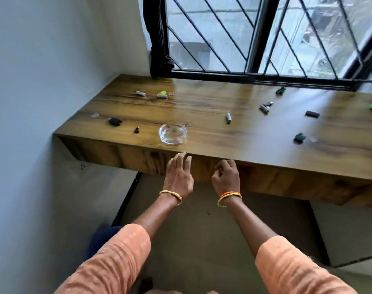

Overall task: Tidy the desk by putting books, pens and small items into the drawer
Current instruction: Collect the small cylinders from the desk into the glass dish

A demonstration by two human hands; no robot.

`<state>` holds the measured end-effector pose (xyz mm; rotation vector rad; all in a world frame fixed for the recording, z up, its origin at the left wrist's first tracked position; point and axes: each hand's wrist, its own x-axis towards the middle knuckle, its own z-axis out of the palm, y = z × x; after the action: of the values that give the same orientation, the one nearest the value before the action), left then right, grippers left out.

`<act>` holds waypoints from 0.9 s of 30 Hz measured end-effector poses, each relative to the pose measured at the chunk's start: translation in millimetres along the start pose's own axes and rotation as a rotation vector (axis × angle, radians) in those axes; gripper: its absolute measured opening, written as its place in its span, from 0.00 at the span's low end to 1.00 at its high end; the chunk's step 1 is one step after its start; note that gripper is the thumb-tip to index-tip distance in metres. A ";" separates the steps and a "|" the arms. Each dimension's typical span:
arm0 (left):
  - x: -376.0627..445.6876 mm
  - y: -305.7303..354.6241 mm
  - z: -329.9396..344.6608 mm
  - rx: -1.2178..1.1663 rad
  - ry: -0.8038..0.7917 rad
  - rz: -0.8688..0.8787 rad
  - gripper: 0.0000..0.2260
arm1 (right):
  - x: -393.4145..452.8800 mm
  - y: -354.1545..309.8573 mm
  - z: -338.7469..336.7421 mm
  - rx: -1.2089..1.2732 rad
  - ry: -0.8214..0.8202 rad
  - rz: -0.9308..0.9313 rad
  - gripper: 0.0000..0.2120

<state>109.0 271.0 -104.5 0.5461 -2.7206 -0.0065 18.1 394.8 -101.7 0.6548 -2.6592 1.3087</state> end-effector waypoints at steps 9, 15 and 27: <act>24.5 -197.4 -33.1 0.111 -0.120 -0.007 0.30 | -18.2 -59.4 135.5 0.697 -0.231 1.021 0.12; 35.8 -254.9 -19.5 0.033 -0.275 0.081 0.29 | -19.0 -65.9 182.2 1.137 -0.114 1.341 0.35; 39.8 -270.2 23.0 0.020 -0.100 0.124 0.40 | -14.5 -71.7 232.8 1.575 0.228 1.328 0.38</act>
<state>167.4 4.7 -132.2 0.3907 -2.8501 0.0256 83.0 180.4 -198.6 -1.4494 -1.0616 3.2172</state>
